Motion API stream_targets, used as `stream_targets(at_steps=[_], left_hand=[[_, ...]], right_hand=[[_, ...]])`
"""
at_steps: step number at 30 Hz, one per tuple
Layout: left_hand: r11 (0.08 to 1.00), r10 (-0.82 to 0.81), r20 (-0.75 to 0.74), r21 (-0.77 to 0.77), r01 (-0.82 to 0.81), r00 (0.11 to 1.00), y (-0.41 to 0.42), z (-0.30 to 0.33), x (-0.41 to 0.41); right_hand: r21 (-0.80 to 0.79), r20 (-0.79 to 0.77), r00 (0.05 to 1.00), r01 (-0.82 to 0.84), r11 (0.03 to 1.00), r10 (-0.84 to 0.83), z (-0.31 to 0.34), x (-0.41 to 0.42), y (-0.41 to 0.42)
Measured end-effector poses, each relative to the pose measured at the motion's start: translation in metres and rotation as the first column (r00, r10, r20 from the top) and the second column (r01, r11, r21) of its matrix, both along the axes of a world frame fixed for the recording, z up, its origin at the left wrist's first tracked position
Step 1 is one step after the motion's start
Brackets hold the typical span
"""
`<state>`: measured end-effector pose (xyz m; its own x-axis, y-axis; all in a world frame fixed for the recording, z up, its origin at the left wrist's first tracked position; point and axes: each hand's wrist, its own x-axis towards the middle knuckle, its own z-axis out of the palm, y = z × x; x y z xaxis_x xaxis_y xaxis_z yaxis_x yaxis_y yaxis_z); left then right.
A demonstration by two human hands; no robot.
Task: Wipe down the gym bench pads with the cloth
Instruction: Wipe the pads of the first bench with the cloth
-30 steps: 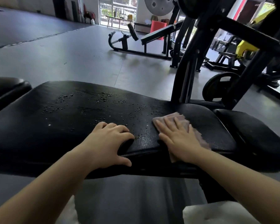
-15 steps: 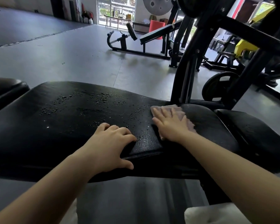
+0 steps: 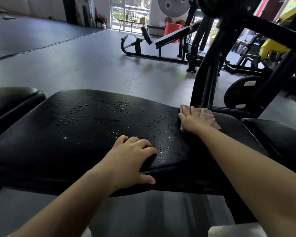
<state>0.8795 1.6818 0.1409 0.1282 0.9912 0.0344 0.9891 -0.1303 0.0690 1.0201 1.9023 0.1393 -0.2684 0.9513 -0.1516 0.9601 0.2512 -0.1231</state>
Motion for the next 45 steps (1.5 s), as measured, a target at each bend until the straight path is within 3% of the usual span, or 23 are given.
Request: stream_targets(at_steps=[6, 9, 12, 15, 21, 24, 29, 33, 40, 45], left_hand=[[1.000, -0.003, -0.011, 0.014, 0.003, 1.000, 0.003, -0.002, 0.001], [1.000, -0.008, -0.011, 0.012, 0.008, 1.000, 0.005, -0.002, 0.001], [1.000, -0.015, 0.009, 0.001, 0.015, 1.000, 0.006, -0.002, 0.001], [1.000, -0.024, 0.019, 0.001, 0.024, 1.000, 0.008, -0.002, 0.001], [0.999, -0.043, 0.011, 0.034, 0.043, 0.999, 0.006, -0.005, 0.000], [0.998, -0.046, 0.006, 0.053, 0.046, 0.999, 0.005, -0.005, 0.002], [0.997, -0.051, -0.003, 0.051, 0.051, 0.999, 0.006, -0.002, 0.003], [0.998, -0.049, -0.012, 0.038, 0.050, 0.999, 0.007, -0.001, 0.003], [0.999, -0.044, -0.005, 0.013, 0.045, 0.999, 0.010, 0.000, 0.004], [0.998, -0.057, -0.006, 0.015, 0.057, 0.998, 0.008, -0.001, 0.004]], right_hand=[[0.021, 0.038, 0.919, -0.393, 0.919, 0.392, -0.006, -0.004, -0.047], [0.018, 0.080, 0.878, -0.475, 0.880, 0.472, -0.007, 0.018, -0.060], [0.020, 0.096, 0.916, -0.393, 0.919, 0.390, -0.005, 0.037, -0.048], [0.022, 0.060, 0.980, -0.192, 0.981, 0.190, -0.001, 0.039, -0.022], [0.013, 0.028, 1.000, 0.007, 1.000, -0.007, 0.003, -0.014, 0.001], [0.002, 0.034, 0.998, -0.047, 0.999, 0.047, 0.002, -0.052, -0.004], [-0.027, 0.001, 0.950, -0.311, 0.950, 0.311, -0.007, -0.108, -0.028], [-0.032, -0.016, 0.947, -0.322, 0.946, 0.322, -0.005, -0.105, -0.025], [-0.003, -0.014, 0.997, -0.069, 0.998, 0.069, -0.005, -0.039, -0.004], [-0.011, 0.031, 0.983, 0.184, 0.983, -0.184, 0.000, 0.025, 0.012]])
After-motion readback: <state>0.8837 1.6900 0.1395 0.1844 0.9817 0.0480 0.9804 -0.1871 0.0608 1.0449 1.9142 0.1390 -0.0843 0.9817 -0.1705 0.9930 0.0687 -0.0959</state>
